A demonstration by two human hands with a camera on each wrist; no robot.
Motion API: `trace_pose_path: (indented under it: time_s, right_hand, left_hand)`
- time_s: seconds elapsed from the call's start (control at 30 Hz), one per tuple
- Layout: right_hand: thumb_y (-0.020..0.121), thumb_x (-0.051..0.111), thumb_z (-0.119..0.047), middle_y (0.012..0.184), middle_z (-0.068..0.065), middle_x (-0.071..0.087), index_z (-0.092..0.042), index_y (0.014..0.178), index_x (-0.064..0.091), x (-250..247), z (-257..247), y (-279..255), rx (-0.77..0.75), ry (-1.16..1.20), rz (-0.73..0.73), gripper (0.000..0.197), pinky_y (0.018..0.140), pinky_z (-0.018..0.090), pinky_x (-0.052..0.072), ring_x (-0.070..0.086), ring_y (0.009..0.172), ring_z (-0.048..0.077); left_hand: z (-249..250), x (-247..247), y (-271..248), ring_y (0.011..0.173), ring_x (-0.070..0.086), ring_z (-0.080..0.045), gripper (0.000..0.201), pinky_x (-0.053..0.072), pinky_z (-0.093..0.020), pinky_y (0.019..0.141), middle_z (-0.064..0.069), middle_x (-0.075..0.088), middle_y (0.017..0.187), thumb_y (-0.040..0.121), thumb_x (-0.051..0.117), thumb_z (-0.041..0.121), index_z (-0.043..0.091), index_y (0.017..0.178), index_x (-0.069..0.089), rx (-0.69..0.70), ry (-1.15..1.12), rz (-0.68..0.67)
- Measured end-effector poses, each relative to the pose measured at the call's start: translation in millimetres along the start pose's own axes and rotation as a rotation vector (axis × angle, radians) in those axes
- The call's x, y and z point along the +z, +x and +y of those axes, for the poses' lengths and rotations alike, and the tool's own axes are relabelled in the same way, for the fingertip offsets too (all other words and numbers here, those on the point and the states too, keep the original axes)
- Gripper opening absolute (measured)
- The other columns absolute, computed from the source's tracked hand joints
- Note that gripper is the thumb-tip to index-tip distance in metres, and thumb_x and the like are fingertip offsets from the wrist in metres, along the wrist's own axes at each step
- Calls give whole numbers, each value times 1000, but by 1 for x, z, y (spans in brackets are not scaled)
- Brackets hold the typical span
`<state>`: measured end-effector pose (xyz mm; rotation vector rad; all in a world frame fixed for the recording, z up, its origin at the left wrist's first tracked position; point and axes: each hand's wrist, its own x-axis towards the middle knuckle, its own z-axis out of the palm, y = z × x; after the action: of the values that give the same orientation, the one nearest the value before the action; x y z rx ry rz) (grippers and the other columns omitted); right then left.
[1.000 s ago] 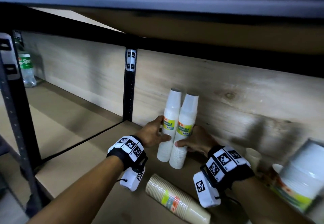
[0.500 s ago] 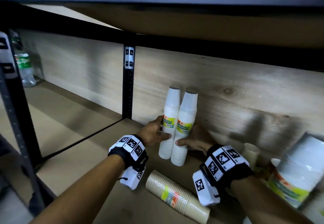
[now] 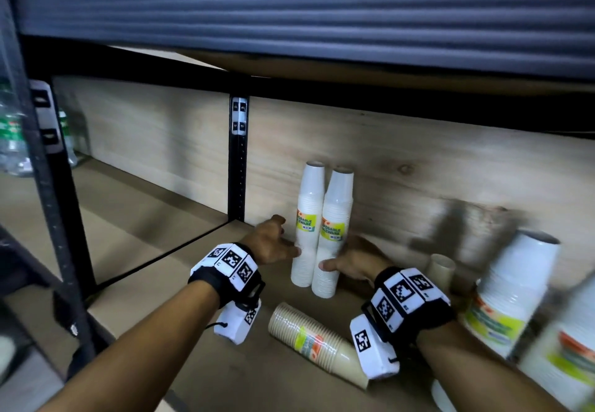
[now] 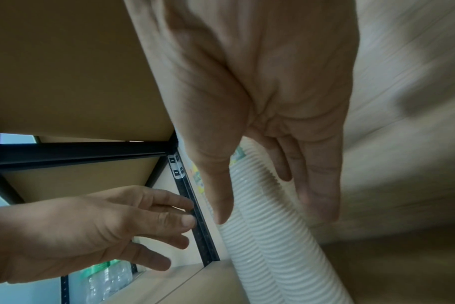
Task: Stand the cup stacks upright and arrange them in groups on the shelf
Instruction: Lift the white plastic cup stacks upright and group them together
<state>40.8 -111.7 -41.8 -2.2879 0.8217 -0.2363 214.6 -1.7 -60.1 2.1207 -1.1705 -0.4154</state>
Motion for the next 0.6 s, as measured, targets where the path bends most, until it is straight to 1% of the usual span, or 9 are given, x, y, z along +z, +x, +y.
trace_pose_path:
  time_s: [0.07, 0.13, 0.23, 0.27, 0.33, 0.37, 0.43, 0.53, 0.6]
  right_hand:
    - [81, 76, -35, 129, -9, 59, -14, 126, 60, -2, 1, -19, 19, -170, -1, 52, 99, 30, 43, 59, 117, 21]
    - [78, 77, -42, 126, -3, 64, -15, 122, 63, 0, 2, -42, 43, -246, -24, 53, 87, 25, 43, 61, 110, 19]
    - [67, 79, -55, 104, -4, 68, -21, 93, 68, 9, 11, -72, 99, -369, -114, 44, 70, 24, 44, 61, 84, 12]
    - [64, 80, -57, 101, -4, 69, -20, 90, 68, 12, 10, -78, 111, -390, -145, 47, 69, 24, 46, 61, 81, 12]
    - [67, 81, -51, 107, 0, 68, -18, 101, 69, 18, 13, -91, 186, -396, -195, 49, 78, 25, 47, 59, 87, 14]
    - [71, 81, -44, 109, 2, 66, -13, 107, 67, 21, 14, -98, 225, -419, -227, 49, 80, 25, 46, 58, 91, 16]
    - [77, 78, -39, 120, 6, 65, -7, 120, 63, 24, 16, -107, 216, -505, -259, 55, 80, 27, 47, 61, 97, 20]
    - [80, 74, -42, 123, 5, 65, -11, 131, 58, 24, 17, -121, 175, -587, -272, 61, 71, 25, 46, 63, 94, 21]
    - [85, 70, -40, 122, 7, 66, -12, 134, 56, 17, 18, -132, 164, -586, -266, 58, 57, 24, 44, 60, 75, 18]
  left_hand:
    - [2, 0, -17, 112, 58, -19, 74, 47, -28, 93, -4, 57, 130, 78, 76, 35, 11, 138, 39, 10, 79, 36]
    - [4, 2, -39, 104, 59, -16, 55, 46, -25, 86, 2, 60, 118, 81, 73, 39, 19, 127, 51, 27, 157, 21]
    - [3, 12, -66, 105, 60, -12, 48, 46, -22, 90, 7, 62, 115, 82, 72, 42, 25, 124, 57, 48, 220, -107]
    - [0, 15, -72, 107, 59, -12, 50, 45, -21, 91, 8, 61, 119, 82, 71, 42, 25, 127, 57, 46, 230, -158]
    - [-3, 23, -84, 110, 57, -10, 54, 43, -19, 91, 7, 59, 127, 83, 73, 39, 24, 132, 54, 45, 241, -246]
    - [-4, 28, -89, 111, 56, -10, 56, 43, -19, 91, 6, 59, 129, 82, 74, 37, 24, 132, 54, 57, 264, -273]
    - [-4, 36, -96, 113, 56, -10, 60, 42, -18, 94, 5, 59, 131, 78, 79, 32, 23, 132, 55, 91, 324, -299]
    - [2, 42, -105, 117, 55, -12, 69, 42, -19, 95, 8, 57, 127, 71, 84, 28, 25, 132, 53, 122, 419, -291]
    - [8, 46, -108, 115, 56, -13, 68, 45, -22, 94, 8, 60, 123, 66, 85, 30, 30, 128, 56, 152, 470, -268]
